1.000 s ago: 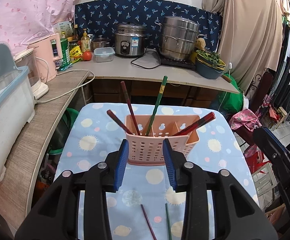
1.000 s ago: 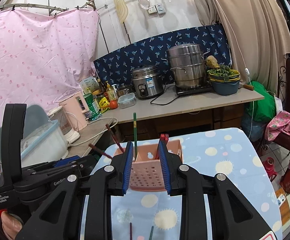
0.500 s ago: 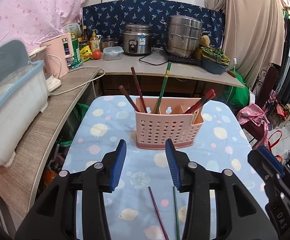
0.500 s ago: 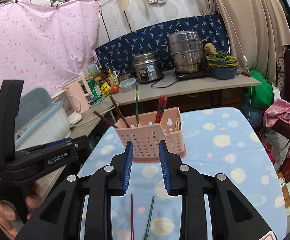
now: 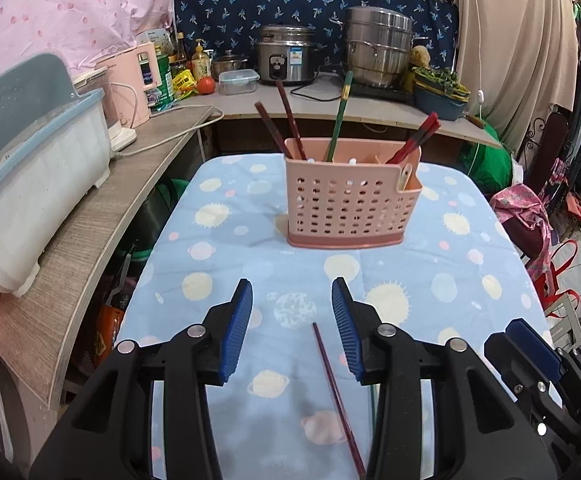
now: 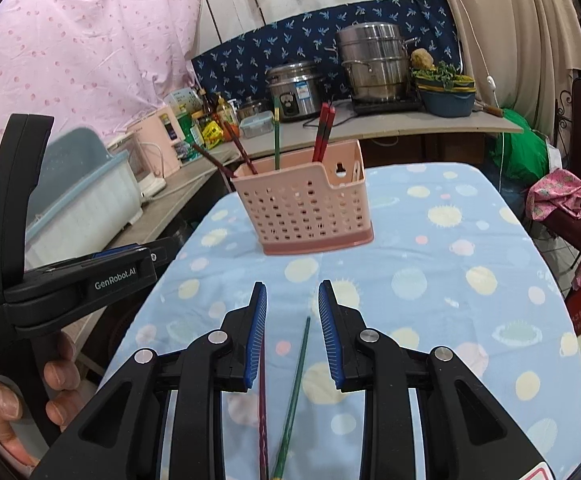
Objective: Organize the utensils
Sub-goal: 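Move both open grippers back toward the last dark red and green chopsticks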
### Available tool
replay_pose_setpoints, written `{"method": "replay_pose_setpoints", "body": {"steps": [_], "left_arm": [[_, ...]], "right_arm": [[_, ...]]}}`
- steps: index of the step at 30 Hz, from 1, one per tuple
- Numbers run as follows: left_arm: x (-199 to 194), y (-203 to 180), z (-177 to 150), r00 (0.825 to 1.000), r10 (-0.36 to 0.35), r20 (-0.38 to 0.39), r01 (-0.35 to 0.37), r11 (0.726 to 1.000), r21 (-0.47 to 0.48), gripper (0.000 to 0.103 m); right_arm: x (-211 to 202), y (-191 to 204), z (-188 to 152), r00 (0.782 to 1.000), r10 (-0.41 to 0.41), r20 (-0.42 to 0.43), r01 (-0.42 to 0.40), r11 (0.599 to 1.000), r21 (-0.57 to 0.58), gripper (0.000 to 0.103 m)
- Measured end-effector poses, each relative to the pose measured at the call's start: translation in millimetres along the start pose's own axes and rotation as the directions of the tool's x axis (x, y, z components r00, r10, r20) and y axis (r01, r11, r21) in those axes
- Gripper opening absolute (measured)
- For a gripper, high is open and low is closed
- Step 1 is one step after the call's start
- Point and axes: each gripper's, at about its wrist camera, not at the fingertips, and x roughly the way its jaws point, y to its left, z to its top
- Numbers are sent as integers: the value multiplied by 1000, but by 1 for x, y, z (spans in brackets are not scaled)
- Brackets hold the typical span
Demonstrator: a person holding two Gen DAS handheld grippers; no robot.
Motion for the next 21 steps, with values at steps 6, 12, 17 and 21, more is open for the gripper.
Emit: {"method": "replay_pose_setpoints", "body": {"steps": [6,12,17,21], "left_arm": [[10,3,-25,999,9,-53,-9,1000,-2,39],[21,5,-51,994,22,-103,-22,1000,-2,40],[31,10,-73,989,27,-147,-28,1000,-6,39],[36,12,-89,984,29,-177,-31,999,-12,39]], "right_arm": [[7,1,-25,998,1,-68,-1,1000,5,27],[17,3,-58,990,-1,-141,2,1000,7,27],[25,4,-85,979,1,-206,1,1000,11,27],[30,10,-106,968,1,-250,-4,1000,-10,27]]}}
